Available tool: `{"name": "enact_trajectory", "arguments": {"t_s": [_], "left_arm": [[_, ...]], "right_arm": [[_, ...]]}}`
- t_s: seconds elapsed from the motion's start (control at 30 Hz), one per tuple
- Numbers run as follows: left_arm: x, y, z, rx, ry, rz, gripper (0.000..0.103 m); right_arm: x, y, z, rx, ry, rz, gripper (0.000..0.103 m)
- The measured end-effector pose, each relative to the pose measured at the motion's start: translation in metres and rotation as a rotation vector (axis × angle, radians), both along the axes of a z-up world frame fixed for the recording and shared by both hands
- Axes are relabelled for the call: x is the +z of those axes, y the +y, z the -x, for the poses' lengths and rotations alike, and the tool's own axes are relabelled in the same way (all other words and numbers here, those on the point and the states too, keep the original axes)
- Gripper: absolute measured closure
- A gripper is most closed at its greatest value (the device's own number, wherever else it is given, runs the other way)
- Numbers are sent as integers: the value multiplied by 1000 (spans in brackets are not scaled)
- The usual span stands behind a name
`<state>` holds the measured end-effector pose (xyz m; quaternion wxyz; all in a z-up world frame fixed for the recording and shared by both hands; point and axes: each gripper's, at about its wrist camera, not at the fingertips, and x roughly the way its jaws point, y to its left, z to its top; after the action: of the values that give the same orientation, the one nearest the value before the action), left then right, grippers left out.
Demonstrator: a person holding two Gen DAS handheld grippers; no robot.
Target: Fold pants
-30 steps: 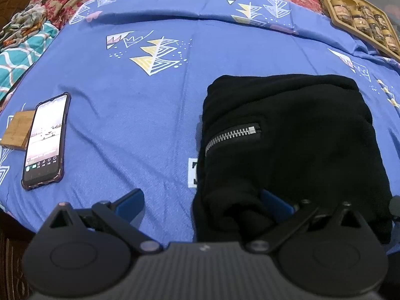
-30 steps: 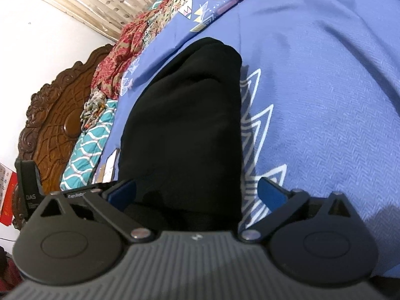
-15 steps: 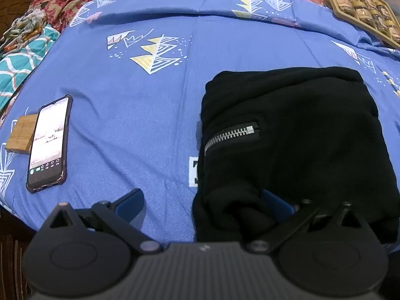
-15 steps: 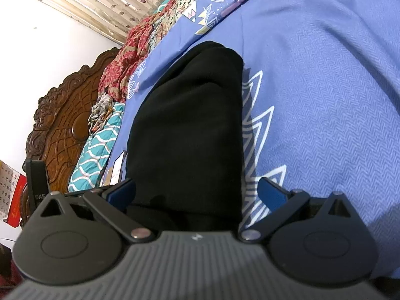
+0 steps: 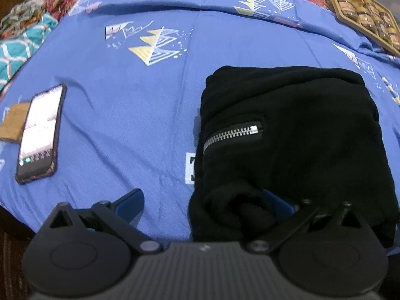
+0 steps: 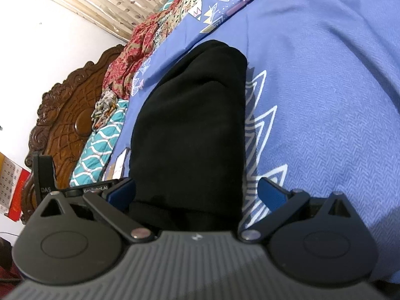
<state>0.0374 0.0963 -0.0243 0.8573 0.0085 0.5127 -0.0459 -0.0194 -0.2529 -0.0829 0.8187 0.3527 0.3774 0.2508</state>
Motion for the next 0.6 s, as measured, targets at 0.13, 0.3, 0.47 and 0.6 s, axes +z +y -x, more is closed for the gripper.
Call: {"name": "enact_trajectory", "arguments": {"t_s": [0.13,0.3,0.47,0.6], "left_arm": [[-2,7,-4,11,30,53,0],[-2,6,-4,0,23,45,0],[-4,6,-3,-3,19,49,0],[-6,10,-3,-6,17,77,0]], "right_arm": [[0,1,0,-1,-4,10,0],[0,0,-2,11,-5,19,0],[0,1,-2,14,-7,15,0],[1,1,-2,16,-6,21,0]]}}
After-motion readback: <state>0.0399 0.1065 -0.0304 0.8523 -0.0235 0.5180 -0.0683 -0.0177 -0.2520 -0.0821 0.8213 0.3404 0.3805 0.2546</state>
